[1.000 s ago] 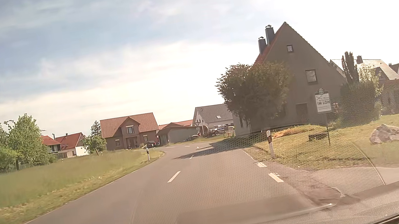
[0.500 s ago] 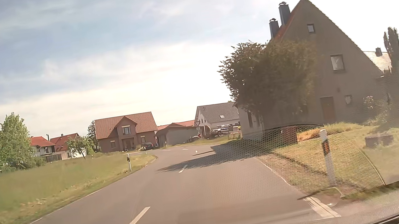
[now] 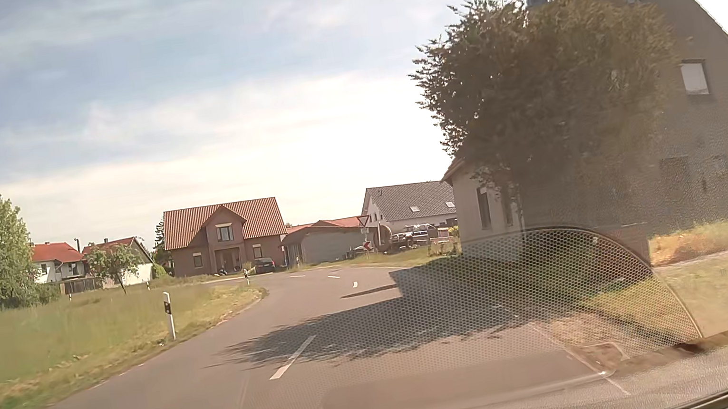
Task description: Follow the waypoints while adhering to traffic rules and regulations
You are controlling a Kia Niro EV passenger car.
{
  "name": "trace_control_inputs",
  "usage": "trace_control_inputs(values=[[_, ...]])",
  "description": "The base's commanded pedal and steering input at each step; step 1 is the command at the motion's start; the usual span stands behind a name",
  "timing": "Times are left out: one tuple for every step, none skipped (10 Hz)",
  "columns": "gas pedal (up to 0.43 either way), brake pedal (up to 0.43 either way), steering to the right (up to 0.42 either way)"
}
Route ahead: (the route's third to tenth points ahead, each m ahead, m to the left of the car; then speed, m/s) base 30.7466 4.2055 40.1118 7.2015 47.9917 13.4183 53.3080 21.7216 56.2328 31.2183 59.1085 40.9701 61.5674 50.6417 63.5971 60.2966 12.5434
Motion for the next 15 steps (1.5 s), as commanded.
trace_control_inputs(values=[[0.0, 0.201, -0.01], [0.0, 0.213, -0.01], [0.0, 0.213, -0.01], [0.0, 0.213, -0.01], [0.0, 0.207, -0.01], [0.0, 0.207, -0.01], [0.0, 0.207, -0.012], [0.0, 0.207, -0.015], [0.0, 0.207, -0.02], [0.0, 0.201, -0.024], [0.0, 0.195, -0.028], [0.0, 0.189, -0.034], [0.0, 0.165, -0.039], [0.0, 0.14, -0.045], [0.0, 0.11, -0.05]])
